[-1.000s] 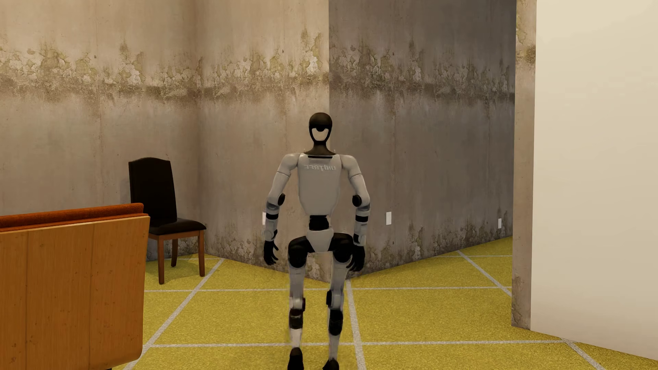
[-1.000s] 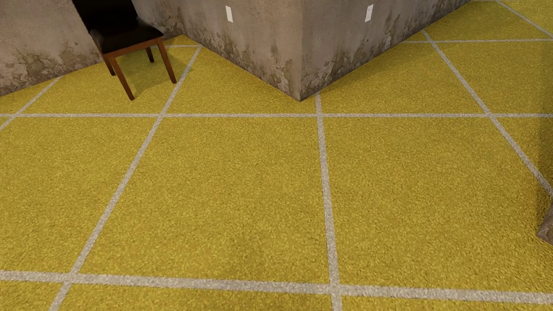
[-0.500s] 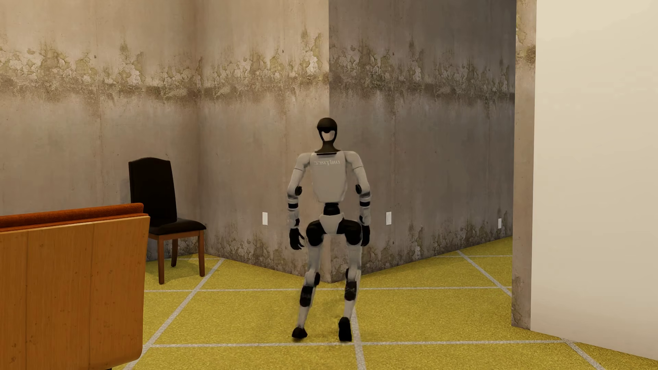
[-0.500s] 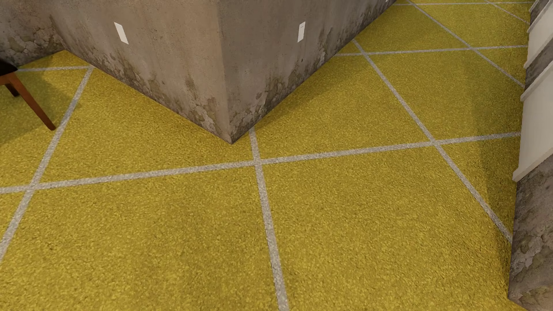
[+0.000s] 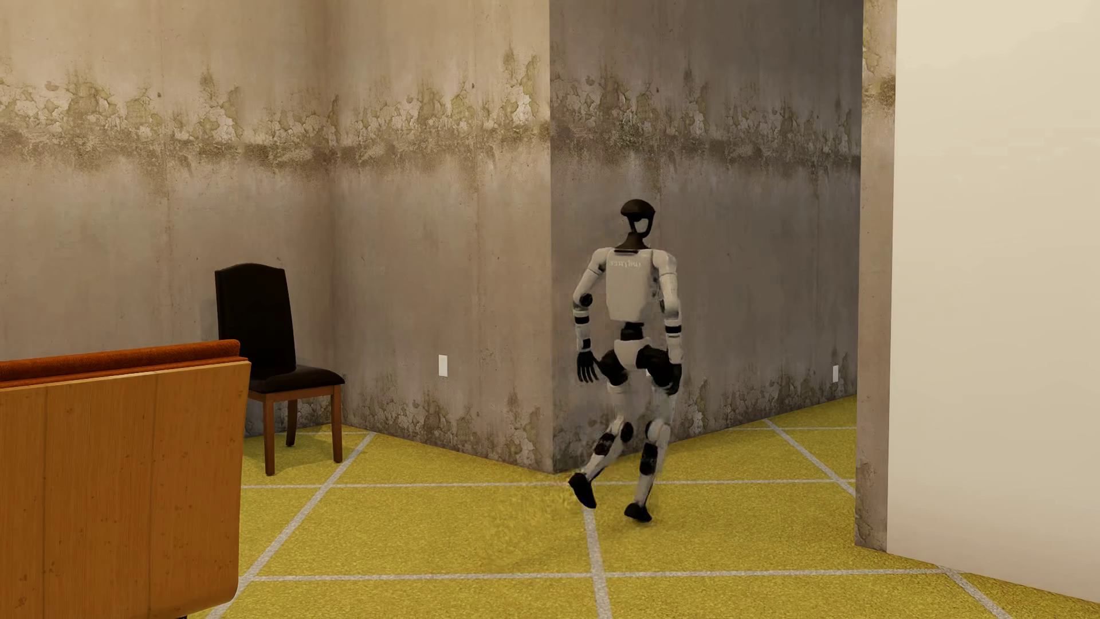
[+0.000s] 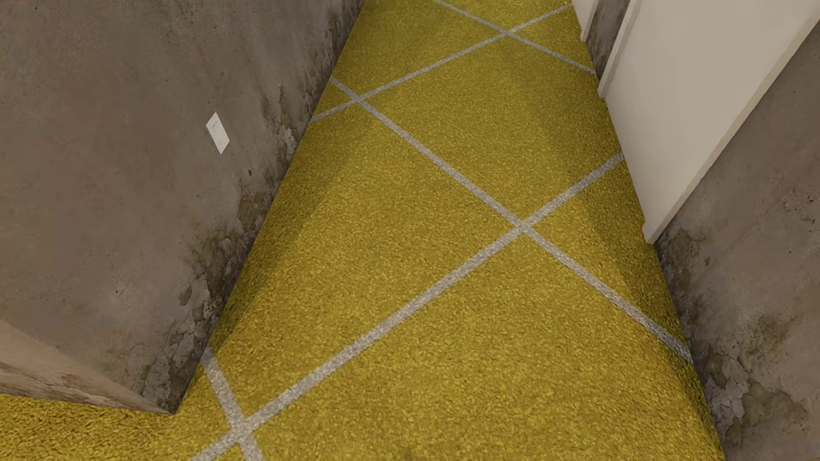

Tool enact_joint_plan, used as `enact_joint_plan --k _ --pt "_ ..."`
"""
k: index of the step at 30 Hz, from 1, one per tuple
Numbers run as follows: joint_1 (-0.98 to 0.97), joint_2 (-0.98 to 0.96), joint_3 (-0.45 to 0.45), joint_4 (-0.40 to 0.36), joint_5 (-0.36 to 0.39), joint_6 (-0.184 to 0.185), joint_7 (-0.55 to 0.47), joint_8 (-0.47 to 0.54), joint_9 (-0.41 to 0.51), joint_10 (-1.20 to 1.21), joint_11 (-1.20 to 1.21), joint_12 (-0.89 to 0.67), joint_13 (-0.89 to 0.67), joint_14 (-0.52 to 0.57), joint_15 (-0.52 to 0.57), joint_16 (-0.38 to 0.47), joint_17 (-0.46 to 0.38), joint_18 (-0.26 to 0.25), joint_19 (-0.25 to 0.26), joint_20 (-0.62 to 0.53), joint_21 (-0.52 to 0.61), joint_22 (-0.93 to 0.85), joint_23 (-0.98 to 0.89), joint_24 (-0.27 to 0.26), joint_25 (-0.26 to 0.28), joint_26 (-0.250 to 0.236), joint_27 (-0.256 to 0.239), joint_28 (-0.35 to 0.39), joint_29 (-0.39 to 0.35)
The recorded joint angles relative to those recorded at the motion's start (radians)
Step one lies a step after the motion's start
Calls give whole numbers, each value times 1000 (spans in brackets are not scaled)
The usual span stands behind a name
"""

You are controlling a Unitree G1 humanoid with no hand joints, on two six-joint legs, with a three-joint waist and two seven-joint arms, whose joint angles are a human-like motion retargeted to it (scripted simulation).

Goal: Circle the corner

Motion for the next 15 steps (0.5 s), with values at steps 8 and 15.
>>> enact_joint_plan --k 8,15 --pt "-265 634 306 30 -180 -63 0 0 -16 -751 -182 72 -191 28 -366 0 -23 0 0 34 -234 -9 -341 0 0 0 0 0 0" --pt "85 139 119 -136 -191 -83 0 0 -18 -609 761 -17 -74 2 86 -24 38 0 0 11 -38 87 -19 0 0 0 0 0 0"
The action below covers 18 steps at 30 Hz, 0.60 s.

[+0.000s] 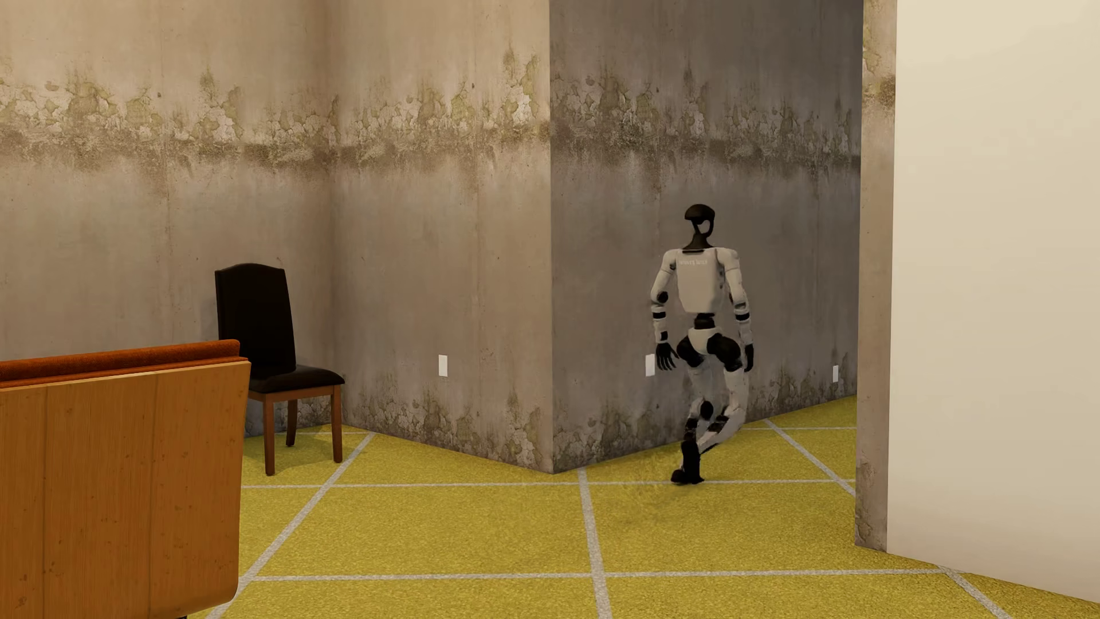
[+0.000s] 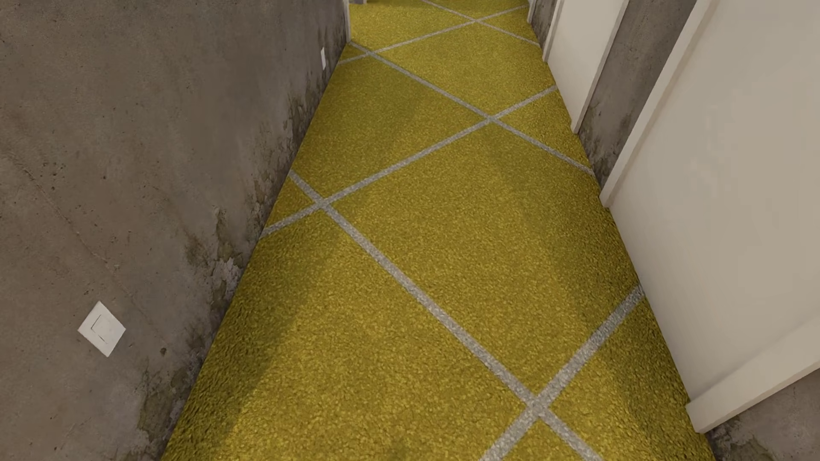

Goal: Circle the corner

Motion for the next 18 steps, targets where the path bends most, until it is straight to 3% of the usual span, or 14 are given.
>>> enact_joint_plan --k 2,4,5,6,7,8,9,10,11,12,14,15,16,18 --pt "183 -168 -121 13 37 40 0 0 10 -107 -229 -27 69 7 119 12 -13 0 0 15 54 -105 58 0 0 0 0 0 0" --pt "319 -281 -213 30 28 55 0 0 11 -177 -647 -73 138 3 247 29 -25 0 0 45 54 -203 74 0 0 0 0 0 0" --pt "366 -306 -244 29 17 52 0 0 3 -200 -849 -105 162 -11 56 39 -28 0 0 51 57 -236 81 0 0 0 0 0 0" --pt "422 -320 -263 28 -6 41 0 0 -2 -209 -933 -132 187 -19 -290 51 -30 0 0 68 71 -273 79 0 0 0 0 0 0" --pt "416 -364 -306 67 -28 49 0 0 -32 -173 -920 -143 199 -26 -462 53 -18 0 0 94 64 -295 122 0 0 0 0 0 0" --pt "452 -403 -331 83 -38 49 0 0 -28 -154 -925 -143 210 4 -411 45 -9 0 0 128 57 -299 146 0 0 0 0 0 0" --pt "477 -440 -345 116 -28 61 0 0 -31 -104 -870 -130 225 71 -155 34 0 0 0 156 44 -294 170 0 0 0 0 0 0" --pt "445 -468 -326 158 18 93 0 0 -49 1 -823 -118 227 194 89 21 3 0 0 166 63 -274 178 0 0 0 0 0 0" --pt "412 -467 -278 183 81 116 0 0 -42 171 -717 -90 222 350 176 5 1 0 0 161 94 -230 187 0 0 0 0 0 0" --pt "322 -415 -253 195 109 129 0 0 -29 365 -679 -76 197 434 159 -8 1 0 0 153 79 -188 194 0 0 0 0 0 0" --pt "107 -225 -194 183 166 122 0 0 17 687 -732 -79 128 192 77 -11 3 0 0 61 46 -112 157 0 0 0 0 0 0" --pt "17 -119 -137 158 169 100 0 0 12 716 -784 -57 91 85 -1 -11 4 0 0 34 24 -83 140 0 0 0 0 0 0" --pt "-42 -6 -65 131 154 76 0 0 26 670 -834 -27 79 26 -69 -7 -6 0 0 19 -32 -75 60 0 0 0 0 0 0" --pt "-155 179 47 108 110 34 0 0 30 392 -935 29 13 9 -215 9 -41 0 0 9 -49 -65 -82 0 0 0 0 0 0"
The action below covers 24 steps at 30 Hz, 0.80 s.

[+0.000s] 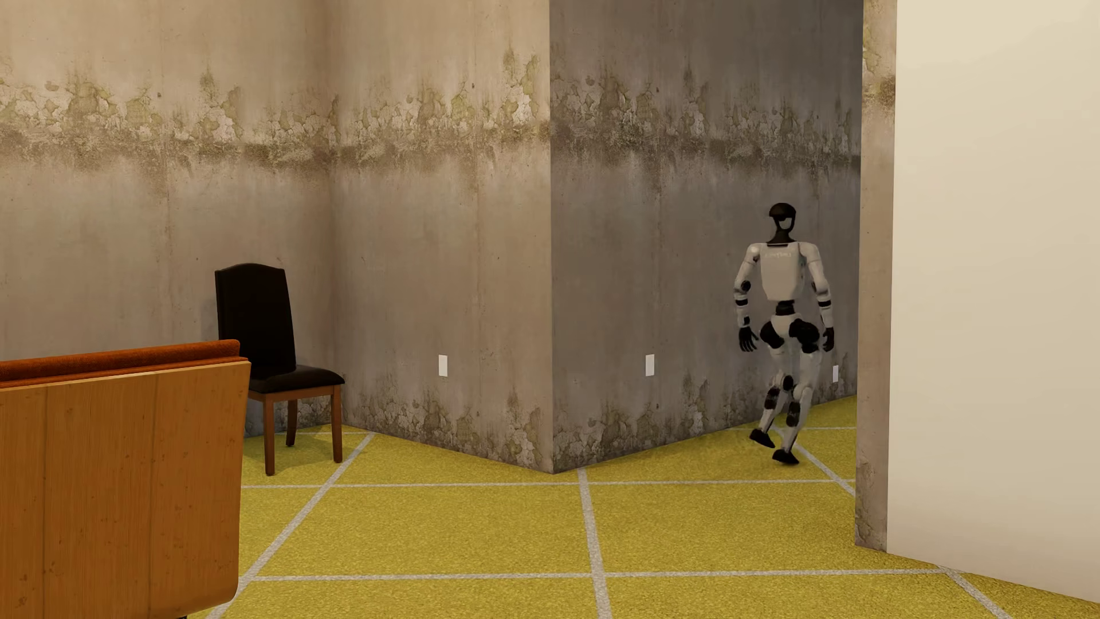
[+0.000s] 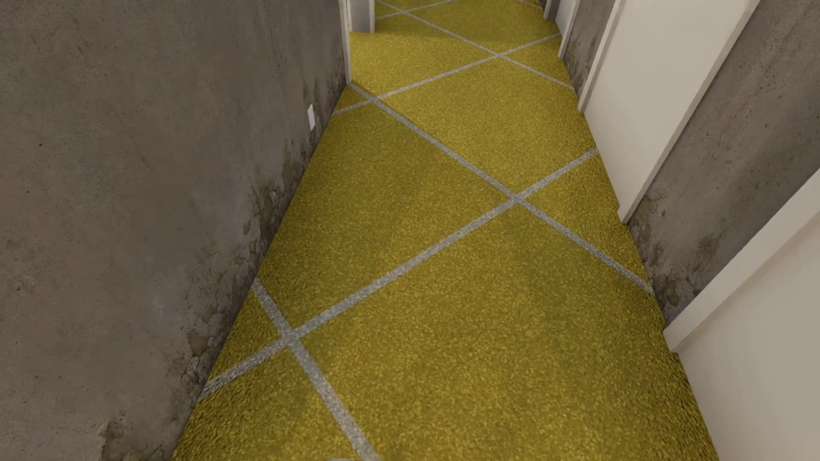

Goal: Circle the corner

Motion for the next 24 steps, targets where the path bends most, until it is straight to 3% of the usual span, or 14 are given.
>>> enact_joint_plan --k 2,4,5,6,9,10,11,12,13,15,17,20,23,24 --pt "-49 108 68 8 -29 -11 0 0 -22 -421 -37 44 -81 -3 -126 6 -9 0 0 -7 -79 0 -85 0 0 0 0 0 0" --pt "-90 172 107 45 -43 -1 0 0 -62 -963 -36 72 -153 418 -222 0 -21 0 0 -3 -148 21 -143 0 0 0 0 0 0" --pt "-117 220 119 59 -63 3 0 0 -52 -1031 -26 69 -182 310 -233 -9 -30 0 0 -15 -152 59 -158 0 0 0 0 0 0" --pt "-166 266 133 64 -84 7 0 0 -44 -585 0 75 -186 -9 -210 -12 -33 0 0 -18 -154 76 -156 0 0 0 0 0 0" --pt "-140 229 121 -45 -181 -53 0 0 -53 -325 373 68 -111 -177 160 -13 17 0 0 -60 -146 178 -80 0 0 0 0 0 0" --pt "-76 127 99 -50 -161 -51 0 0 -46 -322 597 36 -103 -211 291 -9 33 0 0 -74 -87 194 -14 0 0 0 0 0 0" --pt "-9 -7 68 -95 -185 -69 0 0 -19 -336 856 34 -87 -245 312 -11 33 0 0 17 -29 138 17 0 0 0 0 0 0" --pt "60 -105 -1 -106 -158 -49 0 0 0 -374 1010 0 -71 -252 162 -11 26 0 0 -2 13 94 7 0 0 0 0 0 0" --pt "135 -150 -79 -95 -106 -5 0 0 24 -414 1108 -36 -41 -247 -226 -15 11 0 0 17 78 47 0 0 0 0 0 0 0" --pt "263 -445 -159 -108 -123 15 0 0 37 -497 1022 -62 25 -261 163 -10 58 0 0 86 8 -104 144 0 0 0 0 0 0" --pt "329 -612 -229 -80 -108 44 0 0 38 -536 655 -95 49 -257 363 -2 39 0 0 149 127 -268 182 0 0 0 0 0 0" --pt "430 -636 -301 -46 -91 54 0 0 14 -547 136 -116 117 -278 260 6 28 0 0 207 186 -426 185 0 0 0 0 0 0" --pt "583 -533 -355 -8 -136 37 0 0 5 -520 136 -84 187 -290 205 7 23 0 0 213 213 -452 158 0 0 0 0 0 0" --pt "584 -541 -352 14 -92 47 0 0 -13 -491 210 -79 192 -260 173 1 29 0 0 172 220 -456 153 0 0 0 0 0 0"
